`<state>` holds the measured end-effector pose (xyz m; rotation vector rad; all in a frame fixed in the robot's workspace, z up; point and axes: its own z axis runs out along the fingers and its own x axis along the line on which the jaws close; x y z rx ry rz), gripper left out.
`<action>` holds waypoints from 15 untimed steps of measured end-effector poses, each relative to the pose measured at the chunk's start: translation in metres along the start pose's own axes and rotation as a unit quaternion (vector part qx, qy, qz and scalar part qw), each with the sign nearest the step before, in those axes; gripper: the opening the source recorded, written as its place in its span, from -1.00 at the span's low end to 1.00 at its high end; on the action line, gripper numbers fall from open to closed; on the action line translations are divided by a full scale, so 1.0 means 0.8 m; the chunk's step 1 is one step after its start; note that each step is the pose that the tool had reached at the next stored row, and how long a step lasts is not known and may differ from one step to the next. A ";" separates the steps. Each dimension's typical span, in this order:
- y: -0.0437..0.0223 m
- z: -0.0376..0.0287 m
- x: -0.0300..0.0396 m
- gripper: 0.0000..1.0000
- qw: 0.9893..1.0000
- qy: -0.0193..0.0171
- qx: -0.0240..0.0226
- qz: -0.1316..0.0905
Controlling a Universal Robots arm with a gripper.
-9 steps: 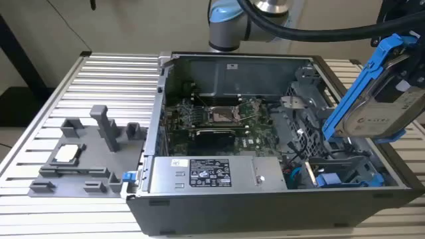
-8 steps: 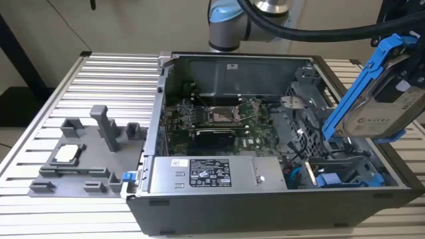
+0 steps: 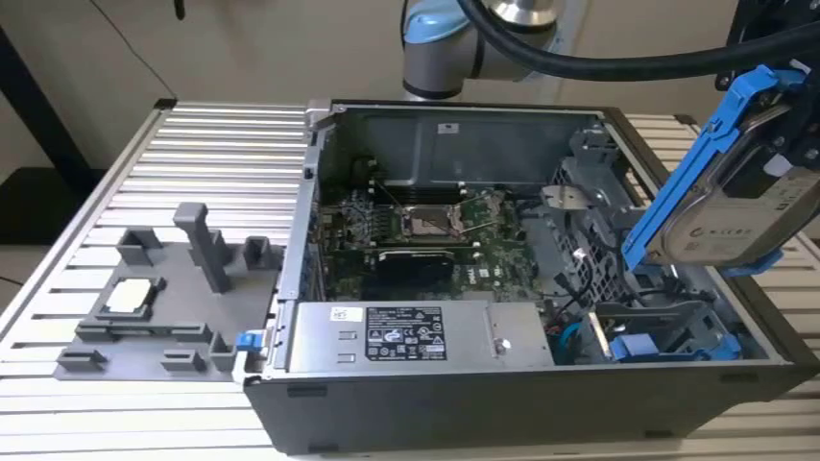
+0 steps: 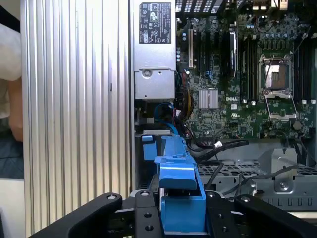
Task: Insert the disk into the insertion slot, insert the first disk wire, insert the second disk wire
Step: 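Insert the disk into the insertion slot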
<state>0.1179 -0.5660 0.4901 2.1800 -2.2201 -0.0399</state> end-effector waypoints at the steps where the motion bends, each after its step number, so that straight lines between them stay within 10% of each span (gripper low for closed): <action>1: 0.0000 0.0000 0.0001 -0.34 1.000 0.000 0.000 0.000; 15: -0.0012 0.0131 0.0187 -0.34 1.000 -0.001 0.000 0.000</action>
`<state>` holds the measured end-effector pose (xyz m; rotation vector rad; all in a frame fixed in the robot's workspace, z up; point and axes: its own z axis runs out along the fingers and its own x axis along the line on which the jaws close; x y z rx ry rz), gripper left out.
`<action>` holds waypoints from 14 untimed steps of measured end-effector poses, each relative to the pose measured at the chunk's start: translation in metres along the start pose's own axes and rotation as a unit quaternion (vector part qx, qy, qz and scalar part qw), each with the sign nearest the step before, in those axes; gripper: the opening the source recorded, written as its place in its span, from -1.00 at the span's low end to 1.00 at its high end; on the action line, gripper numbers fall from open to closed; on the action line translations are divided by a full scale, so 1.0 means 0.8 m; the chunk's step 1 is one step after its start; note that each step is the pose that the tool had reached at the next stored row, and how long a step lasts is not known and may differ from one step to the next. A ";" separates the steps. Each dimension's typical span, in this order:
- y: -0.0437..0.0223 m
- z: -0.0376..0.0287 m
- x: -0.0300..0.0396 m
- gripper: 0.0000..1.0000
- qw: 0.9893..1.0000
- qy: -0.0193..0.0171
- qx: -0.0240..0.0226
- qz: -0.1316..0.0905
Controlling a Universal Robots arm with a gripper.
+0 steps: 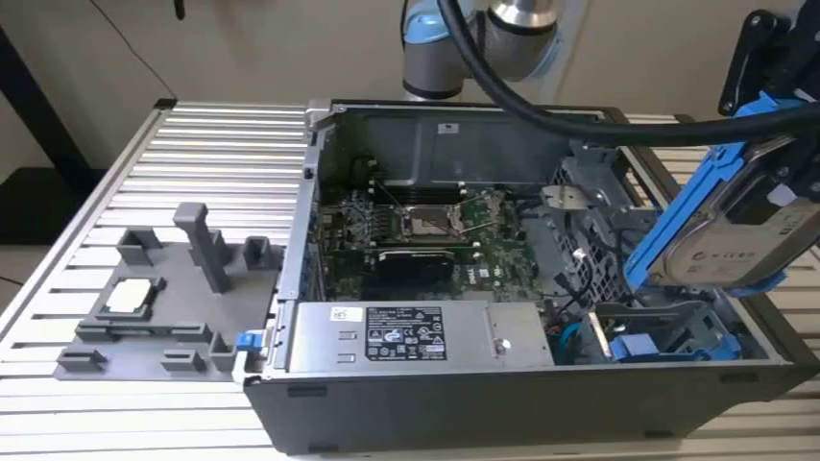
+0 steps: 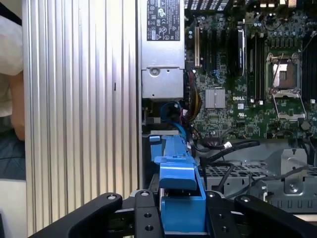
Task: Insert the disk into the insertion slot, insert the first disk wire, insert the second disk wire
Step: 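Insert the disk into the insertion slot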
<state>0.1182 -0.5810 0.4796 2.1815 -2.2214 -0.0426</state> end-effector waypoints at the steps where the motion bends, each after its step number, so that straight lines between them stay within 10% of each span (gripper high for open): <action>1: -0.0001 0.0013 0.0020 -0.34 1.000 0.000 0.000 0.000; 14: -0.0017 0.0194 0.0075 -0.34 1.000 0.000 0.000 -0.004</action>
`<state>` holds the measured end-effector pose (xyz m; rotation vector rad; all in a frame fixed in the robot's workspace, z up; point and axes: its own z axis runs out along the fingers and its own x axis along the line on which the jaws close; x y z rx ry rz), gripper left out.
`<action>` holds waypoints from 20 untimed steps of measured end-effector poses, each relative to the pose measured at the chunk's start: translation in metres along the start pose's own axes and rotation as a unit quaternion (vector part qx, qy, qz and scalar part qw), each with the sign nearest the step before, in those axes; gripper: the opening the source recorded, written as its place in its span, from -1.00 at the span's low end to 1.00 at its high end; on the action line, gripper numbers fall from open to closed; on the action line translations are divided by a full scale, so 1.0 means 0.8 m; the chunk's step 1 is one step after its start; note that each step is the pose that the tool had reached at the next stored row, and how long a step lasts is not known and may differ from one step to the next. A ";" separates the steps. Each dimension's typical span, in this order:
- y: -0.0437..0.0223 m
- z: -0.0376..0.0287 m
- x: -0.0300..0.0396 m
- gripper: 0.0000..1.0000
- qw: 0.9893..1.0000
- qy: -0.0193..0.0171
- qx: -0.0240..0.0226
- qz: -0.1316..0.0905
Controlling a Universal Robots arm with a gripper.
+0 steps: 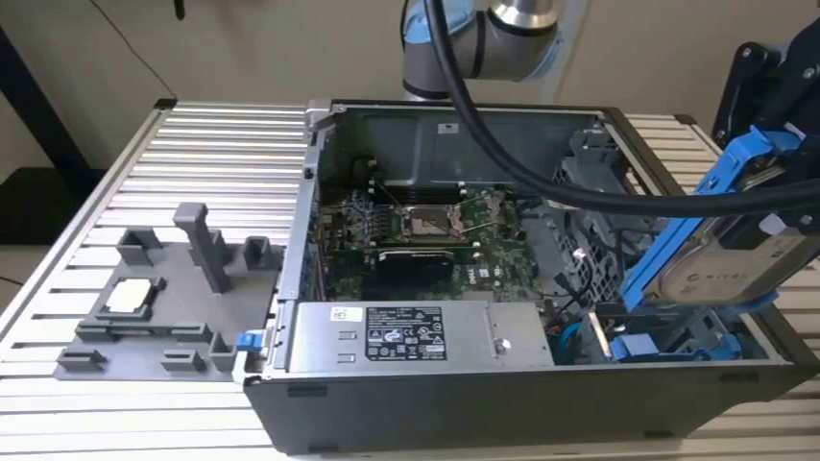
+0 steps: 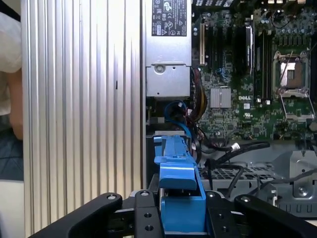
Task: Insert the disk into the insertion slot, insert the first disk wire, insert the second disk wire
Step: 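Insert the disk into the insertion slot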
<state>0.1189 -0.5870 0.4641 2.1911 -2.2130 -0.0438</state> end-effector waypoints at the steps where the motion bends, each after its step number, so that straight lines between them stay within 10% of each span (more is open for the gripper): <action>1: -0.0001 0.0014 0.0000 -0.34 1.000 0.000 0.000 -0.001; 20: -0.0042 0.0309 -0.0048 -0.34 1.000 0.000 0.000 -0.005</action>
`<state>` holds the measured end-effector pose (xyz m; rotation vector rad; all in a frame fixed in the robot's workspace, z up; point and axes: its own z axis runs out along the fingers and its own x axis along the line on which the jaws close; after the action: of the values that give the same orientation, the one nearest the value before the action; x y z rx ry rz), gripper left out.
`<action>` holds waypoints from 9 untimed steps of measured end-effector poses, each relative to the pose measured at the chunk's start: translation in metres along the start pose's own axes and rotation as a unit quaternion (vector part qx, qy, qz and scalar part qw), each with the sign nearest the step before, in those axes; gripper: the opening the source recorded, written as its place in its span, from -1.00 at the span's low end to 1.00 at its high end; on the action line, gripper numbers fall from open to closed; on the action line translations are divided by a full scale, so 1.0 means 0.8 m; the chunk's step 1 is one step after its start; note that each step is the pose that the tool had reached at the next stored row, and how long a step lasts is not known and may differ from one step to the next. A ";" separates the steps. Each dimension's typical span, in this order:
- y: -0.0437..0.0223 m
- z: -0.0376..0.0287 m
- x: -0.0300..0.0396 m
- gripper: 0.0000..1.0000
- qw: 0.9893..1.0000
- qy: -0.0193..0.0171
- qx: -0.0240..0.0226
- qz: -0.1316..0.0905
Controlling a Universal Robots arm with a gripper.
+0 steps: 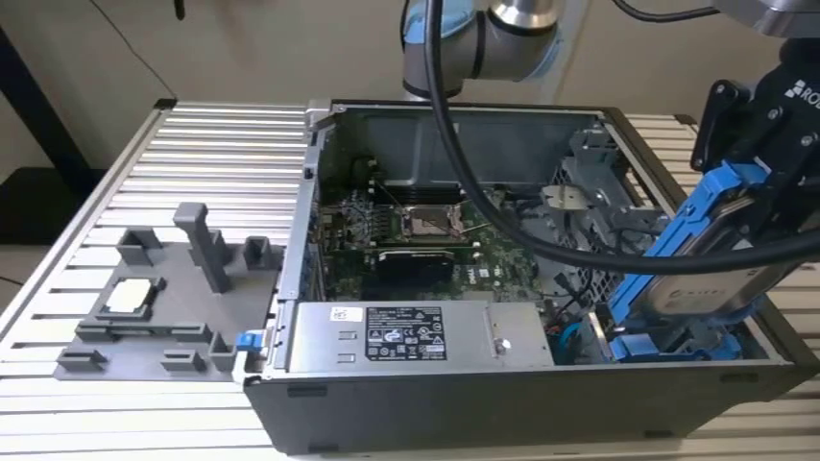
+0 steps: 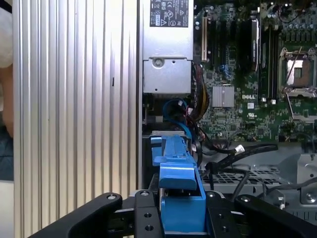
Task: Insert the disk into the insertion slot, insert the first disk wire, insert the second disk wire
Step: 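Insert the disk into the insertion slot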
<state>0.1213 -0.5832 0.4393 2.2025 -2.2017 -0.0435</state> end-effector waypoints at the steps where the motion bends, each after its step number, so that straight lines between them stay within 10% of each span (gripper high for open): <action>1: -0.0004 0.0013 -0.0006 -0.34 1.000 0.000 0.000 0.000; 9: -0.0032 0.0126 -0.0072 -0.34 1.000 0.000 0.000 0.000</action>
<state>0.1235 -0.5774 0.4292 2.2023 -2.2018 -0.0435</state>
